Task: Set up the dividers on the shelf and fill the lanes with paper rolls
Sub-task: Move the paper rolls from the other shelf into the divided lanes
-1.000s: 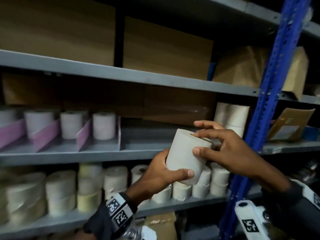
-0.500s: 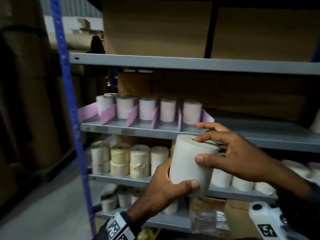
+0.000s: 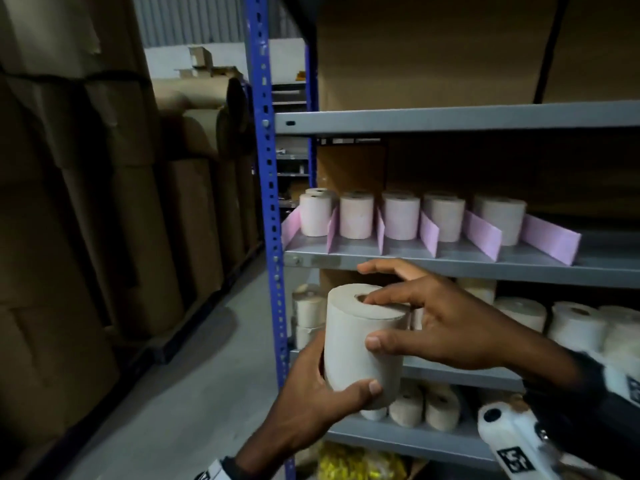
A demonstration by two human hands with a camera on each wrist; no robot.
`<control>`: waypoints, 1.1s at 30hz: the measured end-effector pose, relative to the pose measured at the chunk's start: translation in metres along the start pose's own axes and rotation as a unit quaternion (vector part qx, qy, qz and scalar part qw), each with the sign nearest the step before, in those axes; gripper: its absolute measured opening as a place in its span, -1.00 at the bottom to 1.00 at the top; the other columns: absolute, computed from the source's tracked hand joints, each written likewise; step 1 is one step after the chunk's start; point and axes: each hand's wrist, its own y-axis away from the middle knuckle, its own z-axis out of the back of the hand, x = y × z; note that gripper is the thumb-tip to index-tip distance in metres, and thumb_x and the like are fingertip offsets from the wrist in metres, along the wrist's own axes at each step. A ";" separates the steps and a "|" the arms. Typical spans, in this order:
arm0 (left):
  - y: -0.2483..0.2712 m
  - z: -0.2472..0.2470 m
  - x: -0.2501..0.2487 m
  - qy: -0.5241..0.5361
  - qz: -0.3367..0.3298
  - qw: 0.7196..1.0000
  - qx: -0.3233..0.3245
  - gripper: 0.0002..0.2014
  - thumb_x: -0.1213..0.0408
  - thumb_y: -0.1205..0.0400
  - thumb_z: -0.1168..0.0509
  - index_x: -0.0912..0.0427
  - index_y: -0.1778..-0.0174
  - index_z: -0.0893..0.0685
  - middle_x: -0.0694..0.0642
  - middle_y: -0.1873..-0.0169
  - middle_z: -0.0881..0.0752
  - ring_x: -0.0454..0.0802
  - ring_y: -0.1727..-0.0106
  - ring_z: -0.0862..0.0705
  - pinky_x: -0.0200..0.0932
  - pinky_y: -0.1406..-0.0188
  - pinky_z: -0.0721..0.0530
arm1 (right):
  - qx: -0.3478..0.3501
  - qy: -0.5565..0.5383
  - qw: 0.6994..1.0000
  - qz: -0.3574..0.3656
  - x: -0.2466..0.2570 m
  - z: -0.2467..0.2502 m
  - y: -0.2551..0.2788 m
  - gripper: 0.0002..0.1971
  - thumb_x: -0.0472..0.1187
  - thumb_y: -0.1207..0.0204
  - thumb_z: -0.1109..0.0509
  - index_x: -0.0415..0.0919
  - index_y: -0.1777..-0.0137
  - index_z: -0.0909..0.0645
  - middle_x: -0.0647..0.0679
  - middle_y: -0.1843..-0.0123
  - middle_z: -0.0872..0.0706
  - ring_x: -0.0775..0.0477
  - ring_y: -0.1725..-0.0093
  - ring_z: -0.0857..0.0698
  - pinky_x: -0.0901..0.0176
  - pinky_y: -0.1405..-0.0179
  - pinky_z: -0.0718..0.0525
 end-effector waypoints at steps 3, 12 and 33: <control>-0.006 0.033 0.006 -0.050 -0.020 0.998 -0.031 -0.31 0.03 -0.45 -0.62 -0.13 -0.51 -0.57 -0.11 -0.34 -0.75 -0.09 -0.35 -0.72 -0.11 -0.25 -0.73 | 0.012 0.025 1.000 0.011 0.006 -0.016 -0.035 -0.54 0.17 -0.41 -0.55 0.03 -0.28 -0.74 0.28 -0.57 -0.33 0.40 -0.53 -0.36 0.20 -0.46 -0.53; -0.029 0.063 0.034 -0.327 -0.145 0.910 -0.210 -0.27 0.03 -0.56 -0.38 0.14 -0.67 -0.41 0.03 -0.58 -0.53 -0.04 -0.57 -0.55 -0.04 -0.43 -0.64 | -0.049 0.098 0.994 0.004 -0.015 -0.037 -0.127 -0.46 0.28 -0.34 -0.50 -0.01 -0.24 -0.76 0.18 -0.54 -0.32 0.11 -0.42 -0.52 -0.08 -0.34 -0.61; -0.159 0.080 0.122 -0.572 -0.088 0.811 -0.083 -0.15 -0.10 -0.43 -0.38 0.21 -0.65 -0.46 0.24 -0.74 -0.25 0.22 -0.71 -0.31 0.42 -0.42 -0.56 | -0.065 0.186 0.974 -0.114 -0.102 -0.034 -0.268 -0.43 0.27 -0.41 -0.47 0.05 -0.38 -0.66 0.11 -0.59 -0.34 -0.01 -0.53 -0.37 -0.30 -0.42 -0.40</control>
